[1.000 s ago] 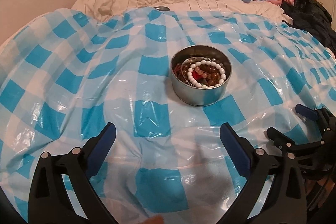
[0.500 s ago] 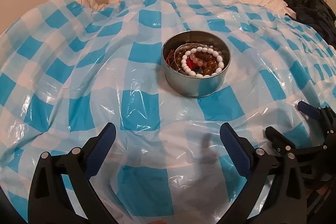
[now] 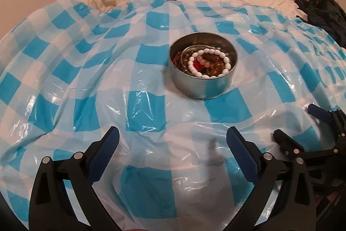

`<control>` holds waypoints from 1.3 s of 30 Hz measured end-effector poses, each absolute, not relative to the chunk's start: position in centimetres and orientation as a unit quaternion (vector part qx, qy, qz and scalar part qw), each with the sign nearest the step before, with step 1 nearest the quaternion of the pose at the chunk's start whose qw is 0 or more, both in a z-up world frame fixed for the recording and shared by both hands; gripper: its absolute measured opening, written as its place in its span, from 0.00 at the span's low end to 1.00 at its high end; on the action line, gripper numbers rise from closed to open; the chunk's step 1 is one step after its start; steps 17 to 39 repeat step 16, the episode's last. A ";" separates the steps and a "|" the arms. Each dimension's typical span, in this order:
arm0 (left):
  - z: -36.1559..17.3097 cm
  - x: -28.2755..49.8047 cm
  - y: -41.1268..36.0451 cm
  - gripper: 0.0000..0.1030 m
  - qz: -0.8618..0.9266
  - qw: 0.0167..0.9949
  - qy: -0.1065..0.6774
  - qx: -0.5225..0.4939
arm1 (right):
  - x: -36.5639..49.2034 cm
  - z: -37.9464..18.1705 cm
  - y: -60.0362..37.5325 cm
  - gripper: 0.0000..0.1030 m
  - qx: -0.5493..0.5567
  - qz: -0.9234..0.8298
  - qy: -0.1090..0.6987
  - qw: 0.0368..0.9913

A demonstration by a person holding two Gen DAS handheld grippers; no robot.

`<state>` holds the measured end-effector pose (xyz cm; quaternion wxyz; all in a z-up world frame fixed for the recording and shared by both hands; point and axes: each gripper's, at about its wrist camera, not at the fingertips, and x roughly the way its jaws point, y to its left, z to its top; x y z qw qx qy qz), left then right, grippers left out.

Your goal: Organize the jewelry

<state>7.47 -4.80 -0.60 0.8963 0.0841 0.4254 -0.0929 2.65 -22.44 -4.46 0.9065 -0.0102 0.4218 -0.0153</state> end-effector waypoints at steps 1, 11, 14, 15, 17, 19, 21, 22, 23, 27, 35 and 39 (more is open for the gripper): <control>-0.7 7.5 -5.0 0.92 -0.095 0.896 0.425 0.089 | 2.7 -4.5 -22.4 0.93 -0.010 -0.015 0.422 0.907; -1.5 8.0 -5.3 0.93 -0.093 0.884 0.447 0.100 | 2.6 -4.5 -22.5 0.93 -0.011 -0.015 0.422 0.906; -1.7 8.2 -5.1 0.92 -0.091 0.881 0.454 0.094 | 2.6 -4.5 -22.5 0.93 -0.011 -0.015 0.422 0.906; -1.8 8.3 -5.1 0.92 -0.092 0.881 0.455 0.093 | 2.6 -4.5 -22.5 0.93 -0.011 -0.016 0.422 0.906; -1.8 8.3 -5.0 0.92 -0.092 0.880 0.457 0.092 | 2.6 -4.5 -22.5 0.93 -0.011 -0.016 0.422 0.906; -1.8 8.3 -5.0 0.92 -0.092 0.880 0.457 0.092 | 2.6 -4.5 -22.5 0.93 -0.011 -0.016 0.422 0.906; -1.8 8.3 -5.0 0.92 -0.092 0.880 0.457 0.092 | 2.6 -4.5 -22.5 0.93 -0.011 -0.016 0.422 0.906; -1.8 8.3 -5.0 0.92 -0.092 0.880 0.457 0.092 | 2.6 -4.5 -22.5 0.93 -0.011 -0.016 0.422 0.906; -1.8 8.3 -5.0 0.92 -0.092 0.880 0.457 0.092 | 2.6 -4.5 -22.5 0.93 -0.011 -0.016 0.422 0.906; -1.8 8.3 -5.0 0.92 -0.092 0.880 0.457 0.092 | 2.6 -4.5 -22.5 0.93 -0.011 -0.016 0.422 0.906; -1.8 8.3 -5.0 0.92 -0.092 0.880 0.457 0.092 | 2.6 -4.5 -22.5 0.93 -0.011 -0.016 0.422 0.906; -1.8 8.3 -5.0 0.92 -0.092 0.880 0.457 0.092 | 2.6 -4.5 -22.5 0.93 -0.011 -0.016 0.422 0.906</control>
